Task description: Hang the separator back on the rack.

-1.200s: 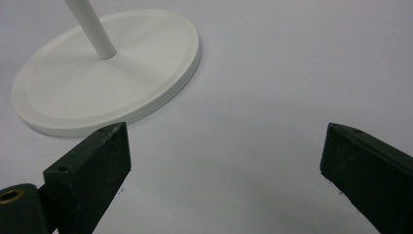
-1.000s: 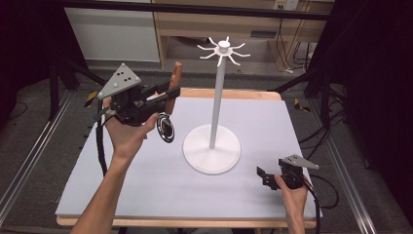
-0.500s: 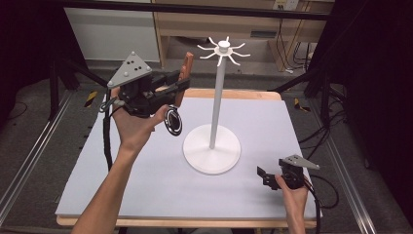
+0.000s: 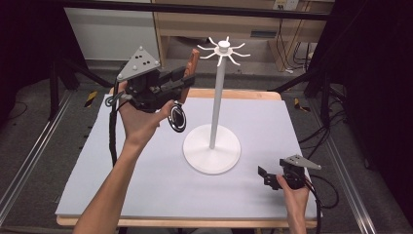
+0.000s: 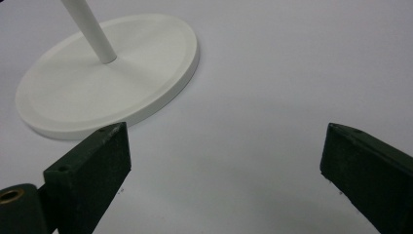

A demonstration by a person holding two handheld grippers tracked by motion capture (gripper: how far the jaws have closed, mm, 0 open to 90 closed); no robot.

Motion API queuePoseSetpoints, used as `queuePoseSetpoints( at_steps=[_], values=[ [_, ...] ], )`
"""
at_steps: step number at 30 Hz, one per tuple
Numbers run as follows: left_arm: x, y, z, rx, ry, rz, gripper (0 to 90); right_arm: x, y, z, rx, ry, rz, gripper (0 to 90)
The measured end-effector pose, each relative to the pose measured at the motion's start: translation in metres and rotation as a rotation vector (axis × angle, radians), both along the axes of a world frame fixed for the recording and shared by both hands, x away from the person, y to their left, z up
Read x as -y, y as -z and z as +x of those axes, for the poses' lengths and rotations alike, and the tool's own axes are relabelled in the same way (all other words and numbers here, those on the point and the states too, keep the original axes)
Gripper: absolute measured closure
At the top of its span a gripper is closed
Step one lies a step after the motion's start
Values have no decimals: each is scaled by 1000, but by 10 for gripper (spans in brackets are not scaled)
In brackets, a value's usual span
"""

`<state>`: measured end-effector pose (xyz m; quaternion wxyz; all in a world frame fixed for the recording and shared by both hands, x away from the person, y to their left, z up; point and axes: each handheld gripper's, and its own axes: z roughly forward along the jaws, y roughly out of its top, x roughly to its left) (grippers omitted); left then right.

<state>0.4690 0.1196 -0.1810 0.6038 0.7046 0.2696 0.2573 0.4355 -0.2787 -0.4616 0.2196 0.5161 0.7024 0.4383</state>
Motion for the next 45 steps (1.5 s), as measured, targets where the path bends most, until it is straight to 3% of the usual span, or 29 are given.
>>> queuePoseSetpoints(
  at_steps=[15, 19, 37, 45],
  values=[
    [5, 1, 7, -18, 7, 14, 677, 1, 0, 0, -6, -1, 16, 49],
    [9, 1, 7, -10, -7, 38, 677, 1, 1, 0, -7, -1, 7, 49],
    [22, 10, 20, -43, 10, 44, 677, 1, 1, 0, -7, 0, 15, 49],
    [27, 14, 23, -34, 11, 33, 676, 2, 1, 0, -2, 0, 16, 49]
  ],
)
